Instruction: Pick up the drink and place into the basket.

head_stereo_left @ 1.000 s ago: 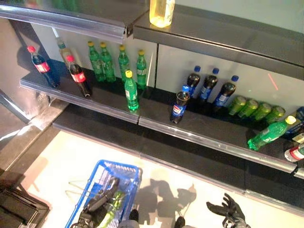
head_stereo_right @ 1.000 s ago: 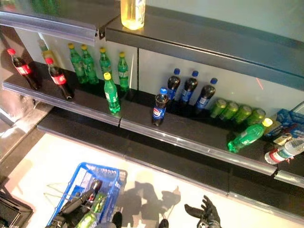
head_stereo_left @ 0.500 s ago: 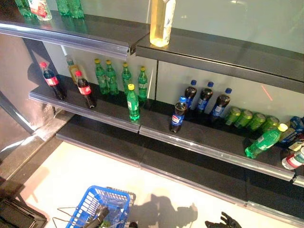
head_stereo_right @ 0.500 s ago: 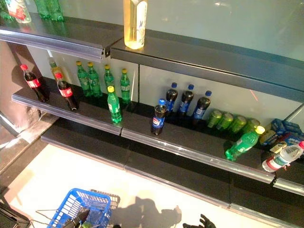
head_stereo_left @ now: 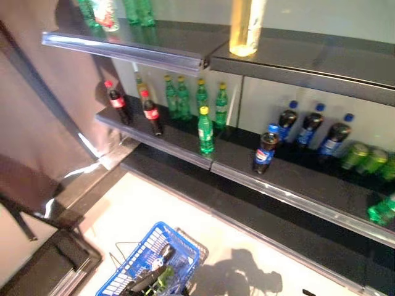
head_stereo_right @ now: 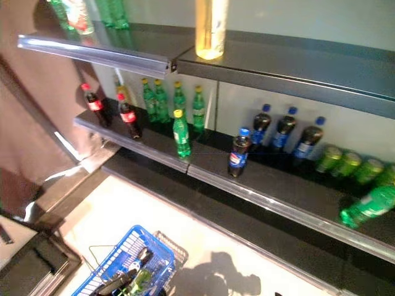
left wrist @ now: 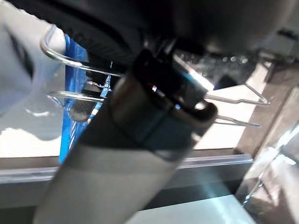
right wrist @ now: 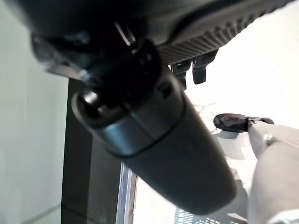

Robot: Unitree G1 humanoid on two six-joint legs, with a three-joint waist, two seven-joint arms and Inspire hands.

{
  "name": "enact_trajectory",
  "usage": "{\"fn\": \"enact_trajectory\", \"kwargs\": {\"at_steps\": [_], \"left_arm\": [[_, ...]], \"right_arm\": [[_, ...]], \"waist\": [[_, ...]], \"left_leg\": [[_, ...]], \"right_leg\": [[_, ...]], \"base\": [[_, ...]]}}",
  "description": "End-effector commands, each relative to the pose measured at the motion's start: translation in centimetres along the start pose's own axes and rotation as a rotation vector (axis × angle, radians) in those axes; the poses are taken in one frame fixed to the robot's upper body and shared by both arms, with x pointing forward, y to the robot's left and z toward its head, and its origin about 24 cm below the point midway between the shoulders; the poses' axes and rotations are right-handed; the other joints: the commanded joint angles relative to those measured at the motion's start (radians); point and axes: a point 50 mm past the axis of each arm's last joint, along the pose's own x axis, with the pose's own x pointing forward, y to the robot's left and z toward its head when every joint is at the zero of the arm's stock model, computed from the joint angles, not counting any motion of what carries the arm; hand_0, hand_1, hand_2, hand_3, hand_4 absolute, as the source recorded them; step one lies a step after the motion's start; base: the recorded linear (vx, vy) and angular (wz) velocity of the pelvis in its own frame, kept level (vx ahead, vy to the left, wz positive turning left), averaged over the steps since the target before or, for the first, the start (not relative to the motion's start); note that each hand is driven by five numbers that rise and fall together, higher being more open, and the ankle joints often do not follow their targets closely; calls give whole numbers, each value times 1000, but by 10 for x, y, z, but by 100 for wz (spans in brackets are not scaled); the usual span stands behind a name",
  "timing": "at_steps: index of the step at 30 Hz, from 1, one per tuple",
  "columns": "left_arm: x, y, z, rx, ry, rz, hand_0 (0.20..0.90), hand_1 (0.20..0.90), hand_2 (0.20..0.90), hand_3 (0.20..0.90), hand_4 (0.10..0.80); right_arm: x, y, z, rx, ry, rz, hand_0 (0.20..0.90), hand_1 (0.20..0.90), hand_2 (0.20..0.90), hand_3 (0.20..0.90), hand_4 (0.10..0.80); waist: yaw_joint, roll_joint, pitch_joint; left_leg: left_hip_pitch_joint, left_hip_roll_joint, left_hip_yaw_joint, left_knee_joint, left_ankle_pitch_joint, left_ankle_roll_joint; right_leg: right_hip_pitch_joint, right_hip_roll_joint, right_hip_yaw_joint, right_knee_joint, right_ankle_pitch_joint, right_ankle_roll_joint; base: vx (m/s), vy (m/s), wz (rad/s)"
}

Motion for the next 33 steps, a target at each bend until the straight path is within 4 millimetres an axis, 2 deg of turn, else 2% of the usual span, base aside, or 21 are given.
{"fn": "enact_trajectory", "kwargs": {"at_steps": [1, 2, 3, 6, 7, 9, 10, 11, 12, 13, 15, 16, 19, 20, 22, 25, 26, 27, 30, 31, 33], "left_arm": [[1, -20, 65, 83, -253, -172, 300, 300, 300, 200, 100], [1, -19, 66, 85, -252, -175, 300, 300, 300, 200, 100], [1, -20, 68, 97, -249, -183, 300, 300, 300, 200, 100], [1, -23, 72, 144, -245, -201, 300, 300, 300, 200, 100], [1, -27, 75, 161, -252, -229, 300, 300, 300, 200, 100], [1, -27, 75, 161, -252, -229, 300, 300, 300, 200, 100], [3, -36, 80, 179, -259, -259, 300, 300, 300, 200, 100], [3, -36, 80, 179, -259, -259, 300, 300, 300, 200, 100], [4, -45, 85, 189, -270, -288, 300, 300, 300, 200, 100], [6, -54, 86, 208, -265, -314, 300, 300, 300, 200, 100], [9, -65, 84, 232, -249, -354, 300, 300, 300, 200, 100], [10, -68, 83, 243, -244, -364, 300, 300, 300, 200, 100], [12, -75, 83, 260, -240, -376, 300, 300, 300, 200, 100], [13, -74, 81, 269, -234, -381, 300, 300, 300, 200, 100], [13, -73, 77, 290, -221, -384, 300, 300, 300, 200, 100], [12, -69, 72, 301, -208, -381, 300, 300, 300, 200, 100], [12, -69, 72, 300, -207, -381, 300, 300, 300, 200, 100], [12, -66, 71, 309, -190, -381, 300, 300, 300, 200, 100], [13, -66, 67, 305, -175, -380, 300, 300, 300, 200, 100], [13, -67, 66, 304, -173, -380, 300, 300, 300, 200, 100], [13, -67, 61, 304, -163, -386, 300, 300, 300, 200, 100]], "right_arm": [[7, 3, 35, -27, -112, 21, 900, 900, 900, 900, 800], [7, 4, 35, -46, -115, 38, 900, 900, 900, 900, 800], [7, 7, 35, -64, -123, 56, 900, 900, 900, 900, 800], [7, 15, 37, -40, -125, 55, 900, 900, 900, 900, 800], [8, 17, 40, -39, -137, 57, 900, 900, 900, 900, 800], [8, 17, 40, -39, -137, 57, 900, 900, 900, 900, 800], [8, 19, 42, -20, -145, 57, 900, 900, 900, 900, 800], [8, 19, 42, -20, -145, 57, 900, 900, 900, 900, 800], [8, 21, 44, -6, -149, 54, 900, 900, 900, 900, 800], [8, 21, 43, 1, -145, 50, 900, 900, 900, 900, 800], [8, 21, 39, 16, -140, 45, 900, 900, 900, 900, 800], [8, 20, 38, 23, -138, 44, 900, 900, 900, 900, 800], [8, 24, 36, 23, -139, 55, 900, 900, 900, 900, 800], [7, 25, 34, 30, -138, 55, 900, 900, 900, 900, 800], [7, 26, 30, 43, -133, 56, 900, 900, 900, 900, 800], [7, 28, 29, 41, -129, 61, 900, 900, 900, 900, 800], [7, 28, 29, 41, -129, 61, 900, 900, 900, 900, 800], [7, 27, 30, 38, -124, 63, 900, 900, 900, 900, 800], [8, 24, 30, 39, -114, 49, 900, 900, 900, 900, 800], [8, 25, 29, 38, -112, 47, 900, 900, 900, 900, 800], [7, 24, 27, 27, -110, 41, 900, 900, 900, 900, 800]], "waist": [[24, -32, 11], [24, -34, 7], [25, -40, 0], [26, -54, 2], [27, -56, 8], [27, -56, 8], [28, -50, 16], [28, -50, 16], [23, -39, 27], [14, -34, 34], [-12, -39, 39], [-20, -42, 37], [-44, -63, 47], [-60, -74, 49], [-80, -83, 57], [-94, -85, 70], [-96, -83, 70], [-102, -83, 72], [-114, -83, 49], [-114, -82, 45], [-114, -80, 25]], "left_leg": [[34, -33, -16, 33, -96, -31], [49, -46, -30, 5, -95, -22], [70, -68, -47, -32, -97, -6], [79, -100, -85, -44, -123, 30], [65, -106, -83, -43, -109, 50], [65, -106, -83, -43, -109, 50], [59, -116, -115, -41, -112, 68], [58, -116, -114, -41, -112, 68], [54, -123, -162, -35, -115, 87], [55, -130, -199, -33, -117, 99], [63, -141, -263, -28, -122, 102], [61, -142, -283, -23, -125, 100], [71, -157, -337, -5, -151, 98], [79, -171, -365, 0, -166, 99], [100, -193, -415, 5, -189, 102], [138, -216, -461, 6, -206, 104], [138, -214, -462, 6, -208, 104], [153, -223, -498, 22, -226, 114], [163, -236, -537, 42, -246, 117], [165, -236, -540, 44, -250, 117], [168, -226, -514, 69, -264, 108]], "right_leg": [[-114, 65, 60, 128, -34, -59], [-116, 66, 70, 141, -31, -52], [-125, 57, 82, 173, -14, -31], [-188, 9, 115, 307, 41, 11], [-231, -16, 113, 370, 85, 2], [-231, -16, 113, 370, 85, 2], [-280, -45, 154, 497, 112, 5], [-282, -45, 155, 498, 111, 5], [-335, -42, 225, 639, 142, 1], [-376, -25, 290, 709, 147, -7], [-409, 41, 372, 650, 127, -22], [-413, 53, 392, 592, 128, -27], [-405, 59, 444, 405, 129, -18], [-414, 89, 468, 301, 122, -12], [-436, 138, 476, 213, 119, -5], [-511, 174, 432, 182, 169, 7], [-511, 175, 429, 184, 167, 7], [-525, 197, 455, 211, 165, -9], [-479, 227, 500, 196, 144, -43], [-472, 229, 499, 195, 139, -47], [-412, 234, 495, 173, 109, -73]], "base": [[167, 192, 44], [210, 266, 44], [211, 275, 41], [128, 277, 73], [16, 209, 44], [5, 116, 57], [38, 119, 72], [84, 271, 61], [83, 227, 69], [120, 235, 104], [157, 11, 114], [203, -103, 102], [207, -154, 104], [251, -141, 95], [263, -114, 98], [243, -82, 72], [307, -96, 48], [268, -93, 47], [245, -114, 81], [228, -141, 83], [276, -169, 34]]}}
